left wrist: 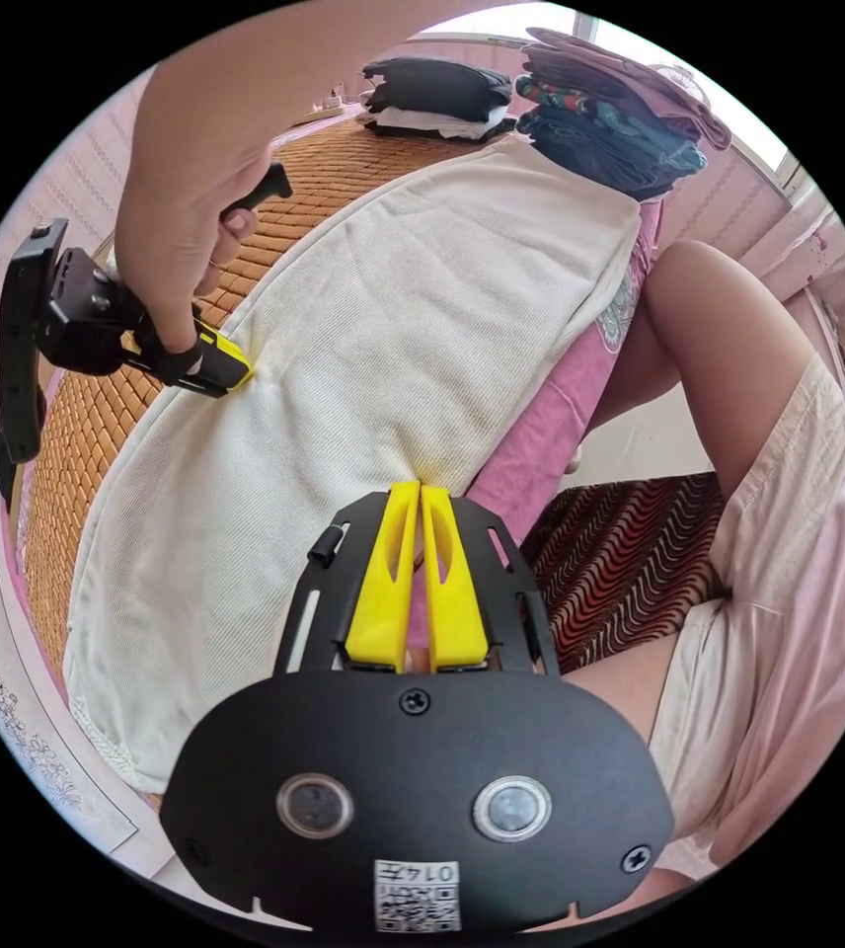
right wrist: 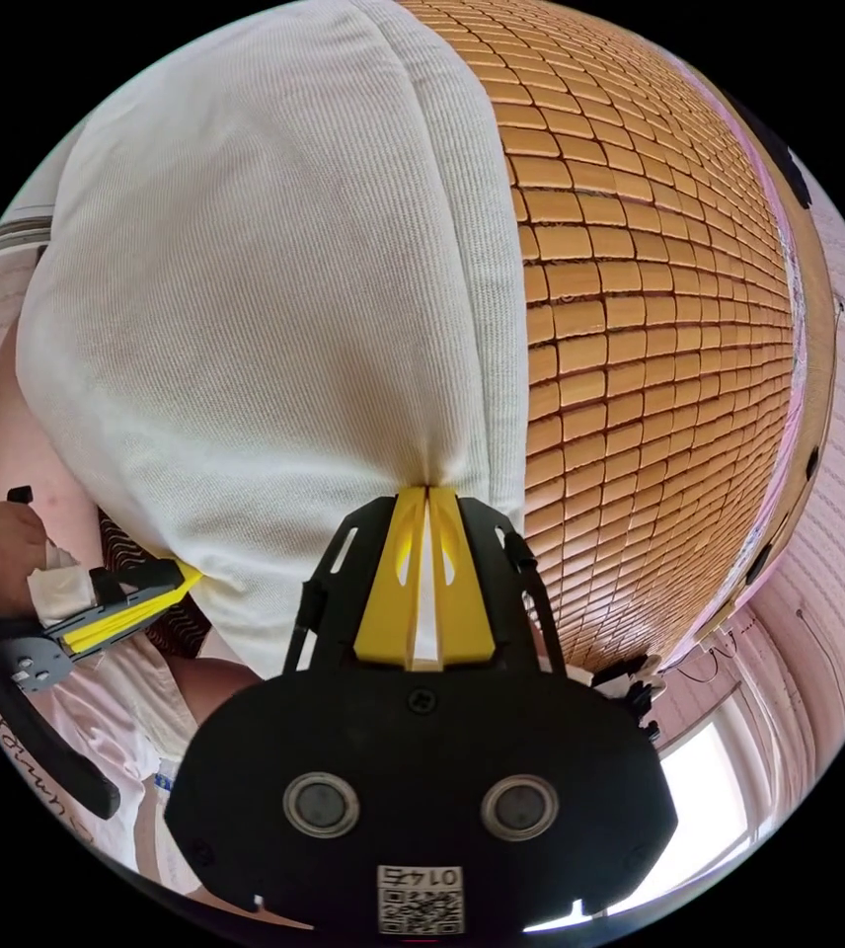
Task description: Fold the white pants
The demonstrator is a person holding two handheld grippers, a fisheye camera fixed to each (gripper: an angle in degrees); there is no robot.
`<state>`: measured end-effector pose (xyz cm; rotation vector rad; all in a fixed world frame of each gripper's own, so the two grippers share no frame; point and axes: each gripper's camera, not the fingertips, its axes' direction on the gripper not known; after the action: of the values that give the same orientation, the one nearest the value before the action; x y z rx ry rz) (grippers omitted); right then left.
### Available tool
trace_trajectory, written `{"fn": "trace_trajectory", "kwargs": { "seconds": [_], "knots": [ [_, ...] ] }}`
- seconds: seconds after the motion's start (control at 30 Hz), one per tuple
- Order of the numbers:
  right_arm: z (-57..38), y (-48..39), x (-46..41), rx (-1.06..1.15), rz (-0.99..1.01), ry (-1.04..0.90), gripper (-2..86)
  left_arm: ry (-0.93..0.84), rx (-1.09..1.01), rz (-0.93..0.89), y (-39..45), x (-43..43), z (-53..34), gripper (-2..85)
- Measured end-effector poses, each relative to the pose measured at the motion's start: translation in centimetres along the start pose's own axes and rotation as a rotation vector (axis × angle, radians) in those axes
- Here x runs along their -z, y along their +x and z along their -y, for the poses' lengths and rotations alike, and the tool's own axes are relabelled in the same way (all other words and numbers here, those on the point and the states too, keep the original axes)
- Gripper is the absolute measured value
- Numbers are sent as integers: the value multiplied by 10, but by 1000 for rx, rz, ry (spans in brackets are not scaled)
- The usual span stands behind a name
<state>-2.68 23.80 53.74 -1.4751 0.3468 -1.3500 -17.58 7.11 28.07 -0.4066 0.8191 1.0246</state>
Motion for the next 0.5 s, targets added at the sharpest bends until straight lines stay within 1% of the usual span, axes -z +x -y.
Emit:
{"fn": "trace_trajectory", "kwargs": {
  "seconds": [0.1, 0.23, 0.33, 0.4, 0.5],
  "knots": [
    [5, -4, 0, 12, -26, -25, -4, -20, -3, -3, -1, -7, 4, -10],
    [13, -12, -4, 44, -83, -86, -5, -41, 12, -51, -10, -17, 10, -10],
    [6, -8, -6, 26, -68, -64, -6, -58, 22, -97, -18, -24, 14, -10],
    [-6, -1, -7, 30, -32, -23, -6, -72, 14, -105, -19, -28, 18, -10],
    [-16, 3, -11, 38, -5, -11, -7, -84, -3, -98, -18, -35, 23, -10]
  ]
}}
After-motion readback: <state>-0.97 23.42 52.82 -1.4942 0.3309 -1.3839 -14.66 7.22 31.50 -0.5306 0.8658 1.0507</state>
